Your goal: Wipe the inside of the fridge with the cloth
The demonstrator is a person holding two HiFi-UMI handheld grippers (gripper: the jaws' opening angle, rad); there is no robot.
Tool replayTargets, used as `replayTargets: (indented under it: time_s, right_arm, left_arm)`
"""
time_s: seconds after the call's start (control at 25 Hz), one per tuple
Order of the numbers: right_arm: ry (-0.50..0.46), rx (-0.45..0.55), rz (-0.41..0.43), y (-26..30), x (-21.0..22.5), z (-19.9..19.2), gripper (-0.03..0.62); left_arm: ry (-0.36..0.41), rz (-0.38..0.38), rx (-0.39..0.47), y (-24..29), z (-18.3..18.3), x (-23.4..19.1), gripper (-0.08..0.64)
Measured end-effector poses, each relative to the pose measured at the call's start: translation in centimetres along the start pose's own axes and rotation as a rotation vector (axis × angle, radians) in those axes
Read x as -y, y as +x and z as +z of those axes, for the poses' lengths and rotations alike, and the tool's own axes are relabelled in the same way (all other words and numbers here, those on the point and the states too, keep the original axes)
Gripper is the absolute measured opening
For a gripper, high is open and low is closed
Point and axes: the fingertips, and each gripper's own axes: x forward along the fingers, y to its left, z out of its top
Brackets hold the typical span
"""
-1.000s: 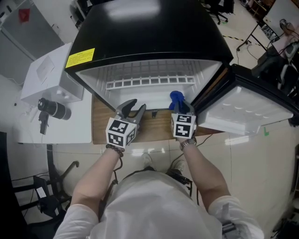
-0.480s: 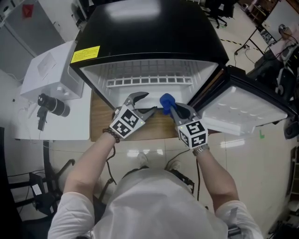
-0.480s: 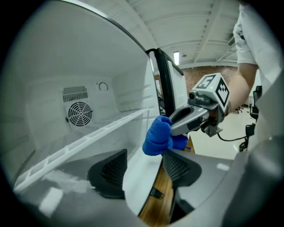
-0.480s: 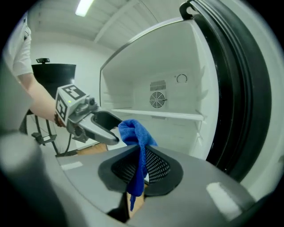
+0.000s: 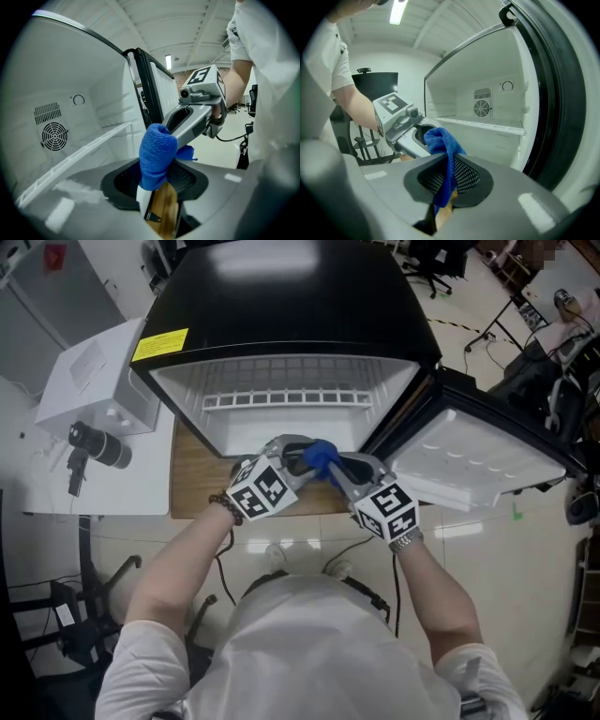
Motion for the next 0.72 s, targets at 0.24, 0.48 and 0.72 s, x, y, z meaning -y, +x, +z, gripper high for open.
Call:
replayTargets:
  time_s: [0.24, 0.48, 0.72]
  right_arm:
    - [0.021, -0.03, -0.108, -0.3, 1.5, -1.0, 0.037]
    - [0.034, -0.079, -0.234, -2.4, 3.6, -3.3, 0.066]
    - [0.034, -0.047, -0.298, -5.3, 5.0, -2.9, 0.066]
  left_arm:
    - [-0.124, 0.153, 0.014, 1.8, -0.2, -0.5, 0.117]
    - [-0.184, 0.216, 0.007, 4.7, -0.4, -0.8, 0.109]
    - [-0.269, 0.264, 0.02, 7.4, 0.0, -2.5, 0.109]
